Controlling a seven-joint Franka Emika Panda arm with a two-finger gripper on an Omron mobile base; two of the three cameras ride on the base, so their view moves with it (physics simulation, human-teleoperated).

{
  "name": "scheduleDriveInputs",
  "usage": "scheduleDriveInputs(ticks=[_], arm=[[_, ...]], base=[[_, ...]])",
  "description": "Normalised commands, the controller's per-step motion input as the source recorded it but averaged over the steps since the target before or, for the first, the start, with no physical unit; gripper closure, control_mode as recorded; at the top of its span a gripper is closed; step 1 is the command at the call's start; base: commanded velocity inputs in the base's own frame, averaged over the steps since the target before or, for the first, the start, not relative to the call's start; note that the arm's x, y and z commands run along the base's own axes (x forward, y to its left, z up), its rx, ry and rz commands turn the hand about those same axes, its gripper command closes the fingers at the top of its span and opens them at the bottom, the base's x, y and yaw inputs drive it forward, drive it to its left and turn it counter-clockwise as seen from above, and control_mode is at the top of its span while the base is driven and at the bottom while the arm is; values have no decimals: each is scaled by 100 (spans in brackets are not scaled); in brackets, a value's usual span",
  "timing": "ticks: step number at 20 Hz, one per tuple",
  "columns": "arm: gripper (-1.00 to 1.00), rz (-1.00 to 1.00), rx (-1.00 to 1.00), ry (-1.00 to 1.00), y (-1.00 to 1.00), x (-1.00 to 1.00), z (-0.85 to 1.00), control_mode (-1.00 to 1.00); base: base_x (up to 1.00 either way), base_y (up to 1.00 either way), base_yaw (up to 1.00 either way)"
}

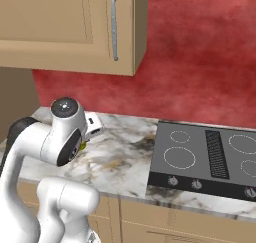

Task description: Place the beer on the top shelf of the fridge to keep it out of children's reach, and place the lemon and squash on lower shelves for easy access.

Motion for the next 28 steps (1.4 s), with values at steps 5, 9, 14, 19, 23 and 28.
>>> scheduleDriveInputs(ticks=[5,9,14,19,23,28], arm=[[100,0,-8,0,11,-70,45,-100],[100,3,-9,0,12,-68,3,100],[100,0,0,0,0,0,0,100],[100,0,0,0,0,0,0,100],[100,0,0,0,0,0,0,100],[100,0,0,0,0,0,0,100]], base=[[0,0,0],[-25,0,4],[-100,0,39],[-81,5,72],[-61,40,83],[-20,77,79]])
